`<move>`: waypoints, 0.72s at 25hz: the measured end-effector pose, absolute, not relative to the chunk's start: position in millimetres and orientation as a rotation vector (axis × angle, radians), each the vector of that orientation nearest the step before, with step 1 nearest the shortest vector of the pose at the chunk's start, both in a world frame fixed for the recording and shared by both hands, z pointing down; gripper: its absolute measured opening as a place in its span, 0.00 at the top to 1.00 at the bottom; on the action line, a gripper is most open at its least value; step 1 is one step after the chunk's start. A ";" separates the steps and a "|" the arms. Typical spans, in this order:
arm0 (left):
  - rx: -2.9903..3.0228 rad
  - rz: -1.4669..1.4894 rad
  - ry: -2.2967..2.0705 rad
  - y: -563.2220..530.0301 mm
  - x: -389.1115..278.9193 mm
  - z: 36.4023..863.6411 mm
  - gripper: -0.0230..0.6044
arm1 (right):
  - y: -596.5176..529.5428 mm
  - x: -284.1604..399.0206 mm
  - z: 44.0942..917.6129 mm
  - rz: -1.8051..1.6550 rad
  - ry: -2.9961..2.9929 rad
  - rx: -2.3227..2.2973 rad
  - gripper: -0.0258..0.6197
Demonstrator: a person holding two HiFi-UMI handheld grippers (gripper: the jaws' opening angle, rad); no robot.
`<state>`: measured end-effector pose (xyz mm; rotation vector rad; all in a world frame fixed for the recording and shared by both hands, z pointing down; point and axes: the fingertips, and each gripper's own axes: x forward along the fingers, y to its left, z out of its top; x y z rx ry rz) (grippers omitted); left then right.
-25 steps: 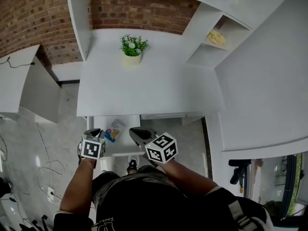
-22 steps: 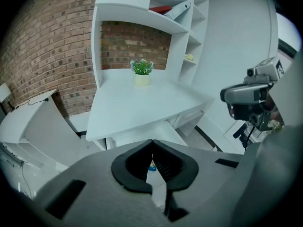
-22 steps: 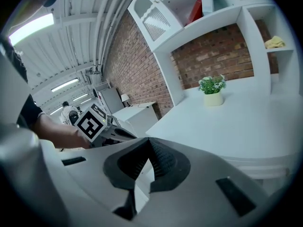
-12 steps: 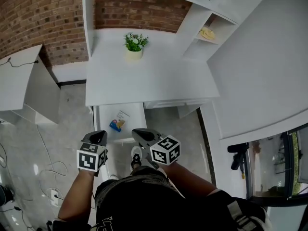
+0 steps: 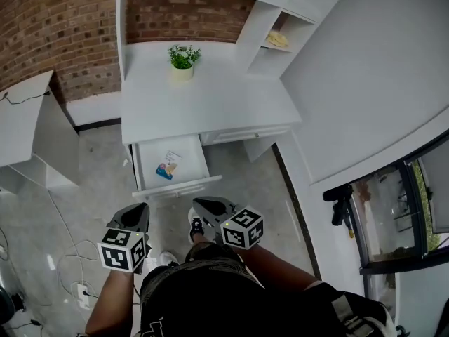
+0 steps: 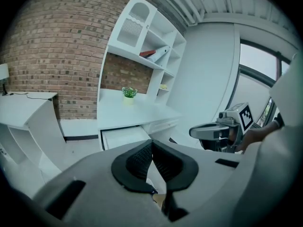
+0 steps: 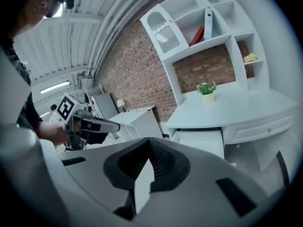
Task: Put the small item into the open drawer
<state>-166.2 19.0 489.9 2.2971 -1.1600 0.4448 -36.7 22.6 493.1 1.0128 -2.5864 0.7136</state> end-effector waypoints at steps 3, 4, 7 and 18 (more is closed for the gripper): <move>2.314 0.437 -1.140 36.0 -164.3 483.6 0.93 | 35.7 -36.7 479.5 0.701 -2.607 1.046 0.95; 2.321 0.433 -1.135 40.3 -162.7 481.1 0.94 | 38.5 -36.5 475.2 0.696 -2.616 1.054 0.95; 2.335 0.417 -1.118 52.2 -157.2 473.8 0.94 | 48.6 -35.4 466.2 0.671 -2.631 1.048 0.95; 2.340 0.353 -1.181 85.5 -131.6 450.4 0.94 | 90.9 4.4 442.5 0.616 -2.655 1.004 0.95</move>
